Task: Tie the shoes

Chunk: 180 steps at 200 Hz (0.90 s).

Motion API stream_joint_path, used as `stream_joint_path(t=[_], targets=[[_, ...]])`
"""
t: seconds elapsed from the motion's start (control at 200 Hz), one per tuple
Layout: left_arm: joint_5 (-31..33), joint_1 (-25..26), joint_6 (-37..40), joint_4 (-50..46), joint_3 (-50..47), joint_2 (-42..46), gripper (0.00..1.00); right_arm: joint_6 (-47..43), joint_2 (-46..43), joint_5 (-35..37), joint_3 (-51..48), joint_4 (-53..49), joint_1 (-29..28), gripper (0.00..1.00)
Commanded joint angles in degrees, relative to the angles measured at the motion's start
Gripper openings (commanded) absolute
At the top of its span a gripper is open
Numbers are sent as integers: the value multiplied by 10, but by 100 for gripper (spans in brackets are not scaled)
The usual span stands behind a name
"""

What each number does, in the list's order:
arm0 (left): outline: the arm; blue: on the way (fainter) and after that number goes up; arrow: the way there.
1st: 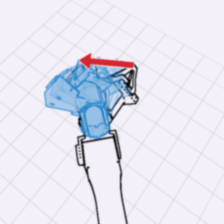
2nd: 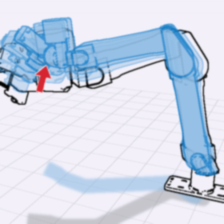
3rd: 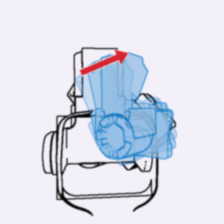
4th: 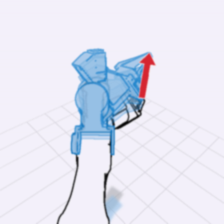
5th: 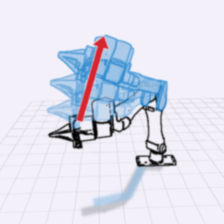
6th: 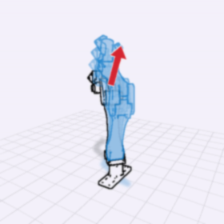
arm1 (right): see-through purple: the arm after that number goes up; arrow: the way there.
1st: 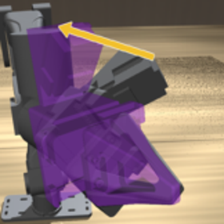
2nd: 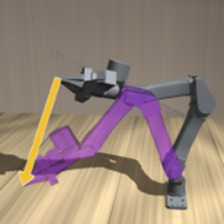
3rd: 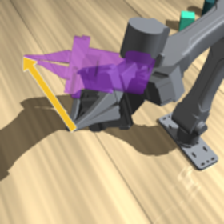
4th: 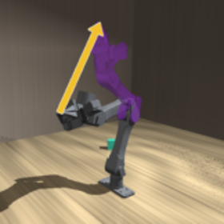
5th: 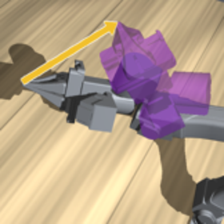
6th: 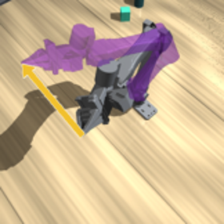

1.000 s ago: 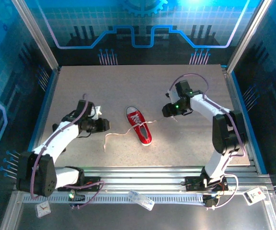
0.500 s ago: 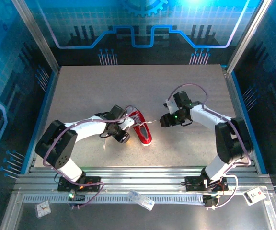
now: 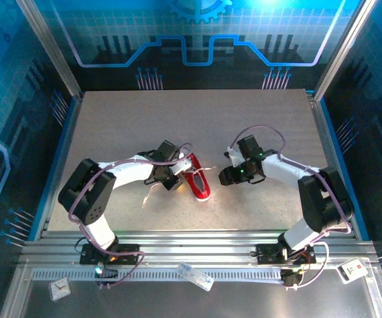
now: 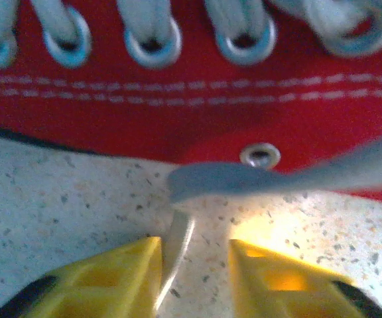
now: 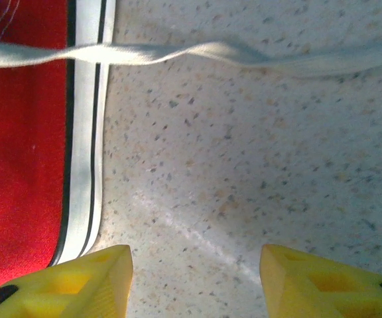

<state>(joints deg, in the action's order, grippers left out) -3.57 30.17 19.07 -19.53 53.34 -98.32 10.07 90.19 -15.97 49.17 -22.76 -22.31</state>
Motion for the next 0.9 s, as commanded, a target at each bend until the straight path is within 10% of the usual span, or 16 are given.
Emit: stream_joint_path(t=[0.0,0.895], targets=[[-5,-5,0,-21,9,-1,0,22,-19,-16,-17,18,-22,51],[-154,-7,-94,4,7,195,0,127,-59,-38,-79,126,-116,29]])
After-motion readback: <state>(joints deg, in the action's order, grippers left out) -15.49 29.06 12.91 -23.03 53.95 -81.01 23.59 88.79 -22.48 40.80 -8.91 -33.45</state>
